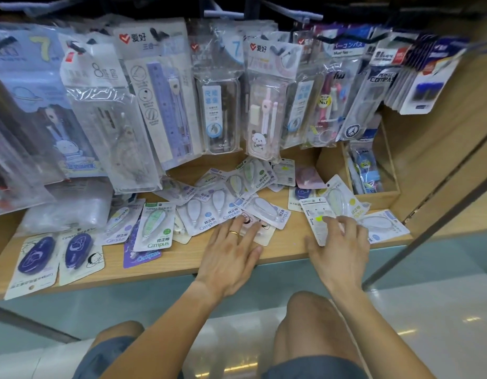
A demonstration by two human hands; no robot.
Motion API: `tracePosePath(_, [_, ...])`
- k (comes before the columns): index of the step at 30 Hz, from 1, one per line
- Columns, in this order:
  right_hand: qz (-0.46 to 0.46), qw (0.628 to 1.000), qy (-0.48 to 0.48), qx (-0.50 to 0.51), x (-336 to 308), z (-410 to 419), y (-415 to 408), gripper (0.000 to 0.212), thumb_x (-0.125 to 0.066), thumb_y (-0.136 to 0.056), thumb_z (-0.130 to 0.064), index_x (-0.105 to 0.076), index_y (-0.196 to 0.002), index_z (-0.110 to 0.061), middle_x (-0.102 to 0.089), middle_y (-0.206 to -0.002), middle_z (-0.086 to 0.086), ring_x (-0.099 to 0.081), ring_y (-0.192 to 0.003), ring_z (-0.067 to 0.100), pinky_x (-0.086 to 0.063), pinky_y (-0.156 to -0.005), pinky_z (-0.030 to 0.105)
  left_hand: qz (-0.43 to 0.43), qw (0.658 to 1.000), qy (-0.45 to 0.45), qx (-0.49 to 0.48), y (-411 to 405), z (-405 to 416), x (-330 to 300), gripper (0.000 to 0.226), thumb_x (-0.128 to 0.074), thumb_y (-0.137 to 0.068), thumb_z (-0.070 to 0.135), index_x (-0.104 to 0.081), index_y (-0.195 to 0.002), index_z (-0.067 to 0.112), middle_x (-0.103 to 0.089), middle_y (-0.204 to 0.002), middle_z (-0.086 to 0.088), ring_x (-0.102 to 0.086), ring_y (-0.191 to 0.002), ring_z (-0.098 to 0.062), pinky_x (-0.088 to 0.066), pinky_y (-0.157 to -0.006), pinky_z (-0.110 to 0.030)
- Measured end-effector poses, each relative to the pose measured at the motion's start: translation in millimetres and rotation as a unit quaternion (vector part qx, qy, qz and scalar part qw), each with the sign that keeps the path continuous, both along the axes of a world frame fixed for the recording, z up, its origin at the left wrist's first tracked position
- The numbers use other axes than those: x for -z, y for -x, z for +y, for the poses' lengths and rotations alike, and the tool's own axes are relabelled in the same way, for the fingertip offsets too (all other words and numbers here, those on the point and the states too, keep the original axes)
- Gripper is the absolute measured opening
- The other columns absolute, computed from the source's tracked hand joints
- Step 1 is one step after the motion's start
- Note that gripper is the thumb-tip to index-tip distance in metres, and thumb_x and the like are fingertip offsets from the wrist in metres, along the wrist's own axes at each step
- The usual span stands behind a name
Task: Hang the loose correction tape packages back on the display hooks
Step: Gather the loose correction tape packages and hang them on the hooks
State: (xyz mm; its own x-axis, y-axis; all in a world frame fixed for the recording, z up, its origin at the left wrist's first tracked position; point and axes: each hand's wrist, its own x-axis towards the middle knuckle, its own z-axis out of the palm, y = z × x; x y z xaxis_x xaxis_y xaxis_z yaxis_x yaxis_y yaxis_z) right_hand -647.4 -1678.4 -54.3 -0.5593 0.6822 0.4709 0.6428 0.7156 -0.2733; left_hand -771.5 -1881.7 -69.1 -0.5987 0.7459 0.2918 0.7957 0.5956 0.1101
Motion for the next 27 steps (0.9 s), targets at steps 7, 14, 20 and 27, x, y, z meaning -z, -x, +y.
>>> tracePosePath(7, [0.100,0.987,0.116,-0.044,-10.5,-9.1,3.5,0.016,-0.065,-0.095,-0.013,-0.070,-0.109,-0.009,-0.075,-0.089,0.009,-0.070,-0.080,0.034,-0.051,-0.067,0.038,0.021,0.998,-0.009,-0.050,-6.0,5.1,-6.1,0.052,-0.037,-0.106,0.049,-0.058,-0.132,0.009,-0.059,-0.139,-0.016,-0.055,-0.126,-0.035,-0.044,-0.110,-0.046])
tracePosePath(14, [0.307,0.788,0.532,-0.038,-8.1,-13.8,17.7,0.036,-0.071,-0.092,-0.001,-0.061,-0.120,-0.022,-0.077,-0.103,0.004,-0.079,-0.080,0.023,-0.063,-0.080,0.038,0.050,0.996,-0.005,0.076,-4.4,29.9,-7.4,0.055,-0.034,-0.110,0.040,-0.034,-0.162,0.021,-0.028,-0.171,-0.007,-0.025,-0.158,-0.032,-0.026,-0.127,-0.048])
tracePosePath(20, [0.082,0.965,0.239,0.067,-17.4,5.9,1.7,0.066,-0.082,-0.084,-0.037,-0.052,-0.136,-0.011,-0.067,-0.113,0.015,-0.065,-0.104,0.040,-0.051,-0.084,0.045,0.024,0.998,0.035,0.055,7.0,39.3,-1.0,0.060,-0.026,-0.109,0.049,-0.036,-0.162,0.021,-0.035,-0.168,-0.008,-0.029,-0.156,-0.031,-0.025,-0.128,-0.048])
tracePosePath(27, [-0.084,0.979,-0.025,-0.182,-24.1,26.7,93.1,0.029,-0.059,-0.096,-0.026,-0.073,-0.119,-0.015,-0.052,-0.142,0.016,-0.048,-0.126,0.039,-0.043,-0.101,0.047,0.018,0.999,0.029,0.035,4.8,40.7,2.6,0.059,-0.031,-0.108,0.051,-0.042,-0.157,0.021,-0.042,-0.164,-0.007,-0.035,-0.152,-0.032,-0.027,-0.127,-0.049])
